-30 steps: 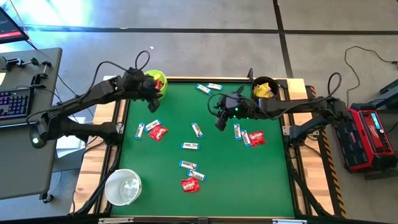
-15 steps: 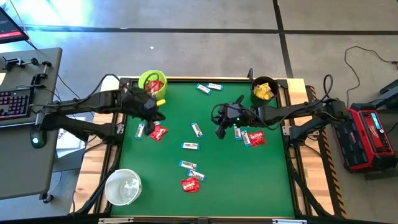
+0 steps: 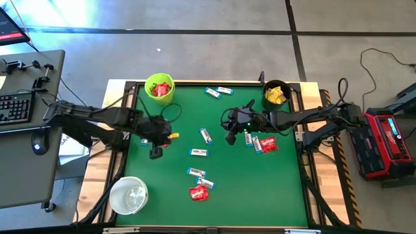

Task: Sort candy by brand, put in halloween buckets
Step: Put the red candy into the green bucket

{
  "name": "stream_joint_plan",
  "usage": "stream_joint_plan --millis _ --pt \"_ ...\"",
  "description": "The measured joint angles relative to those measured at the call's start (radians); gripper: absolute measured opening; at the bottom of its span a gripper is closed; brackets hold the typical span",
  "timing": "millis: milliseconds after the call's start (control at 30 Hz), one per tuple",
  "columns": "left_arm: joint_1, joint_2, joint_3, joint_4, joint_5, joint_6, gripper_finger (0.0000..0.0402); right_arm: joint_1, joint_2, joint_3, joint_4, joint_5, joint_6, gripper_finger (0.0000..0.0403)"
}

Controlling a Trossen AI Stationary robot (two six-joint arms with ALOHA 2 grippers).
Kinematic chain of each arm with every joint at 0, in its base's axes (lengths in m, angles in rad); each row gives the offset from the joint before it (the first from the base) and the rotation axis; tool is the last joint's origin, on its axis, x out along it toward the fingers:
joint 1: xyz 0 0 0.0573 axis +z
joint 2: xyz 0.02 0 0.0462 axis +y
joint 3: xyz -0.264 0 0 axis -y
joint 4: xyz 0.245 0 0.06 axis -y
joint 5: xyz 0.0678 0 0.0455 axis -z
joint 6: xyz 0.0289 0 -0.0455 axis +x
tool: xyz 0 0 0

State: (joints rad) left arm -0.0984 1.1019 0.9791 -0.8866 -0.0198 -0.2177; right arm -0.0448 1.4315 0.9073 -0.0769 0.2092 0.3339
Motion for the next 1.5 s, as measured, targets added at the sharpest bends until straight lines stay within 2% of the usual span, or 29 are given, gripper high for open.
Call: stream_joint_plan --millis 100,433,533,767,900,1000,1300,1400,1500 --pt "-0.026 0.037 0.000 0.025 -0.056 -0.011 0.0023 0.000 0.000 0.000 0.000 0.000 0.002 0.0023" --pt "-0.006 0.089 -0.004 -0.037 -0.071 -0.077 0.0094 0.000 0.000 0.000 -0.001 -0.005 0.005 0.0023" --pt "0.022 0.051 -0.067 -0.029 -0.078 -0.077 0.0109 0.000 0.000 0.000 -0.001 -0.008 0.000 0.0023" --pt "0.091 0.026 -0.240 0.005 -0.008 -0.140 0.0116 0.000 0.000 0.000 -0.002 -0.008 -0.001 0.0023" --pt "0.119 0.034 -0.281 0.041 -0.064 -0.174 0.0117 0.000 0.000 0.000 -0.003 -0.009 0.001 0.0023" --pt "0.146 0.039 -0.291 0.044 -0.082 -0.191 0.0127 0.000 0.000 0.000 -0.006 -0.009 0.000 0.0023" --pt "0.205 0.053 -0.294 0.041 0.027 -0.356 0.0200 0.000 0.000 0.000 -0.008 -0.009 0.002 0.0023" --pt "0.204 0.079 -0.294 0.040 0.014 -0.413 0.0217 -0.001 0.000 0.000 -0.008 -0.008 0.001 0.0023" --pt "0.201 0.119 -0.294 0.039 -0.045 -0.458 0.0221 -0.001 0.000 0.000 -0.008 0.007 0.000 0.0023"
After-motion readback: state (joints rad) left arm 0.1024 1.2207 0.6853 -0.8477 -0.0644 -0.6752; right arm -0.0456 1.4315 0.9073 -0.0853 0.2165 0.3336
